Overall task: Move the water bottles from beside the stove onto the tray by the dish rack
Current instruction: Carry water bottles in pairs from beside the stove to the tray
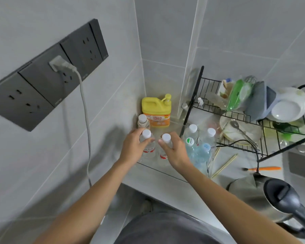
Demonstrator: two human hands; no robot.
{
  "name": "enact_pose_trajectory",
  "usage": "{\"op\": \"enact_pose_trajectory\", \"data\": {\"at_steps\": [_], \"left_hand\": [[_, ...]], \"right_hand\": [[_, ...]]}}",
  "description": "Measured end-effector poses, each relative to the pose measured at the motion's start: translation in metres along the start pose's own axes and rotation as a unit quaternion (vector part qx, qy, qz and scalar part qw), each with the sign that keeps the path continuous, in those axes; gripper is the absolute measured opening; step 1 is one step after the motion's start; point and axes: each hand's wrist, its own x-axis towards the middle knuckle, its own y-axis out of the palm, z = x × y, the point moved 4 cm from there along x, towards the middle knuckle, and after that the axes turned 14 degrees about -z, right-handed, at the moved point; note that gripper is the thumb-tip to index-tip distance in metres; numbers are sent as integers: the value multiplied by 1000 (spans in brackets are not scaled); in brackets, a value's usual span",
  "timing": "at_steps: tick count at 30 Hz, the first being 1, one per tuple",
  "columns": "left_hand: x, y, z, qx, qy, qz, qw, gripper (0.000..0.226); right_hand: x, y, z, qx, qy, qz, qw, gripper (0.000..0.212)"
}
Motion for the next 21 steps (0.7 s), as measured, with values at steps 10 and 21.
{"op": "enact_pose_trajectory", "data": {"at_steps": [10,21], "left_hand": [[3,23,34,24,-12,44,999,39],[3,12,32,106,87,85,987,36]], "right_hand": [[3,23,-27,-68,21,29,997,20],[15,3,-19,-207,-95,63,972,31]]}}
